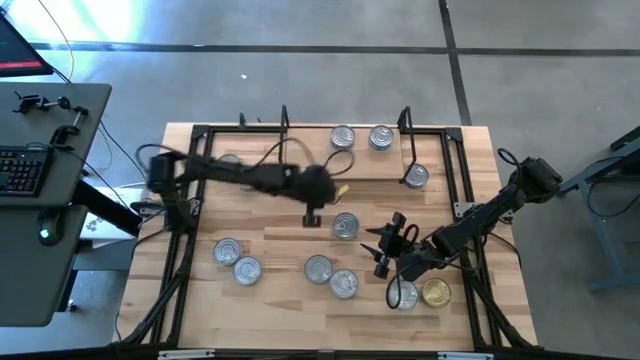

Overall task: Stack canned seafood by type on shelf
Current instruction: Put the green tuna can on the shelf

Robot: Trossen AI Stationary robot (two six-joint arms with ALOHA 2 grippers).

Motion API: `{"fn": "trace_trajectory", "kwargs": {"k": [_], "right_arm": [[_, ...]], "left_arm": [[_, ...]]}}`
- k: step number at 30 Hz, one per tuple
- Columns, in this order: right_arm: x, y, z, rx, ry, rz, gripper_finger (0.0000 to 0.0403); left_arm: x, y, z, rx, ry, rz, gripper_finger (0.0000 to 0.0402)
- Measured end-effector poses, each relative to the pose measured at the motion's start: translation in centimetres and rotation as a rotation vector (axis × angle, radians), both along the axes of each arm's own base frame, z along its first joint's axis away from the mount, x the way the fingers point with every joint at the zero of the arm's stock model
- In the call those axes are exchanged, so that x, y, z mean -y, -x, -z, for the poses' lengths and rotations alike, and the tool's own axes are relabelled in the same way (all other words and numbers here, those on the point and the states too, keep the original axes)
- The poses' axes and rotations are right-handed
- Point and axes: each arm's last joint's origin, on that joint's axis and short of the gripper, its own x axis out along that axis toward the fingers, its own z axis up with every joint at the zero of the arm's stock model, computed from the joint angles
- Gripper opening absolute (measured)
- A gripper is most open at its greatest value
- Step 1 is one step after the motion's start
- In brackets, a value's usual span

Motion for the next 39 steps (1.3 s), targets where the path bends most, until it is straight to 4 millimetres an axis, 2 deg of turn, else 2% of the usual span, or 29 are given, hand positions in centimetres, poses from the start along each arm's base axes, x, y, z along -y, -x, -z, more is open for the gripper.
{"fn": "trace_trajectory", "kwargs": {"k": [6,10,14,21,27,32,36,39], "right_arm": [[0.1,0.0,0.0,-0.01,0.015,-0.011,0.0193],[0.4,-0.4,-0.1,-0.004,0.032,-0.008,0.0193],[0.9,-0.9,-0.4,0.021,0.037,0.001,0.0193],[1.7,-1.8,-1.0,0.03,0.103,-0.052,0.0193],[2.9,-2.7,-1.2,0.022,0.087,-0.11,0.0193],[3.6,-3.1,-1.2,0.024,0.029,-0.129,0.0193],[3.8,-3.2,-1.2,0.026,0.022,-0.13,0.0193],[3.8,-3.2,-1.2,0.026,0.022,-0.13,0.0193]], "left_arm": [[5.2,5.0,-0.6,0.316,0.036,0.043,0.0],[7.8,8.1,-0.3,0.427,-0.014,0.056,0.0],[9.5,10.3,-0.5,0.469,-0.014,-0.014,0.0],[10.9,13.9,-0.8,0.39,-0.028,-0.244,0.0],[10.7,16.3,0.5,0.267,-0.061,-0.45,0.0],[8.9,18.3,1.7,0.217,-0.115,-0.736,0.0004],[7.2,19.5,3.4,0.199,-0.154,-0.845,0.0029],[5.5,20.3,4.7,0.179,-0.143,-0.918,0.0062]]}}
